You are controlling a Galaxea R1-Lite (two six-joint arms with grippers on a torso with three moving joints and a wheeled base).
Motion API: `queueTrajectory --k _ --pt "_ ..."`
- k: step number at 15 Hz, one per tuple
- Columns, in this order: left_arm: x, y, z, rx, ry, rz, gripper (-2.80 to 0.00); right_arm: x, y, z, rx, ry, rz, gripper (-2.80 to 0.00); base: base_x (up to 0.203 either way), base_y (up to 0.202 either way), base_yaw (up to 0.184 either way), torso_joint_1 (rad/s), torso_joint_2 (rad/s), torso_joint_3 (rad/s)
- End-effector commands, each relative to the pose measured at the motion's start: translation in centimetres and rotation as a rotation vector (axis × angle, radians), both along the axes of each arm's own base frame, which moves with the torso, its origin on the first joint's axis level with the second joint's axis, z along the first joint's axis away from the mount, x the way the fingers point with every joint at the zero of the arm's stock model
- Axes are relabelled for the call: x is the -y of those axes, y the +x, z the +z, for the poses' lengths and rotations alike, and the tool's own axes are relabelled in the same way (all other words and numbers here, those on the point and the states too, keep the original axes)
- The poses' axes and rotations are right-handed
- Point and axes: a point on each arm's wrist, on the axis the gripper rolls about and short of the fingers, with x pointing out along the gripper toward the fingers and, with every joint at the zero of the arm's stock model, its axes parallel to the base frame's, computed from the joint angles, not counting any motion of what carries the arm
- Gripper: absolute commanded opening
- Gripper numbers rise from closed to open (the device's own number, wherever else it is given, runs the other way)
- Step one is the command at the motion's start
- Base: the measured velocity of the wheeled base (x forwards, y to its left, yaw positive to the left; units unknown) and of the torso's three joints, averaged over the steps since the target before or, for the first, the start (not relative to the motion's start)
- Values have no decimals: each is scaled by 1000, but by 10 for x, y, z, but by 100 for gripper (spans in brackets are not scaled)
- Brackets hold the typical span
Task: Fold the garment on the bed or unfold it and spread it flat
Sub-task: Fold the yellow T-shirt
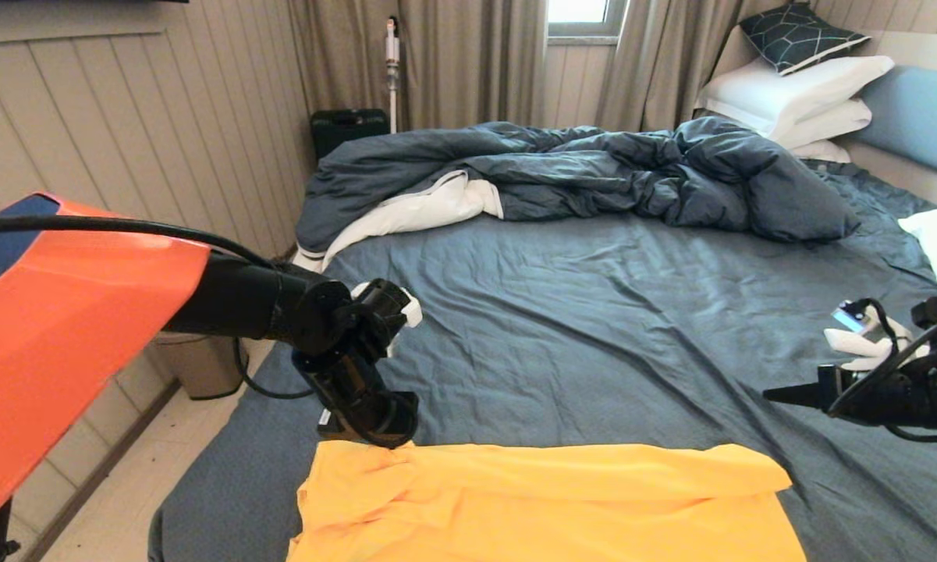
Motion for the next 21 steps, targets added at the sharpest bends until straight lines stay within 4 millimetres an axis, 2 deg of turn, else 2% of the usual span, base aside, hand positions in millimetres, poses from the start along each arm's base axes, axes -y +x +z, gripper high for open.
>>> queueTrajectory --k 1,8,12,17,18,21 --pt "-1 -11 14 16 -19 3 -280 0 1 -2 -4 4 3 -280 0 0 0 0 0 0" --pt "12 -59 18 -31 -28 -6 -280 1 2 -4 -9 6 2 -280 0 0 0 0 0 0" --pt "18 -71 22 -32 -40 -16 -280 2 5 -8 -20 9 3 -280 0 0 0 0 0 0" --pt "22 -78 12 -51 -32 -16 -280 2 5 -9 -23 10 4 -280 0 0 0 0 0 0" --pt "22 -82 10 -59 -23 -25 0 2 5 -9 -23 10 4 -280 0 0 0 0 0 0" --pt "27 -90 7 -16 12 -39 0 2 5 -9 -24 8 3 -280 0 0 0 0 0 0"
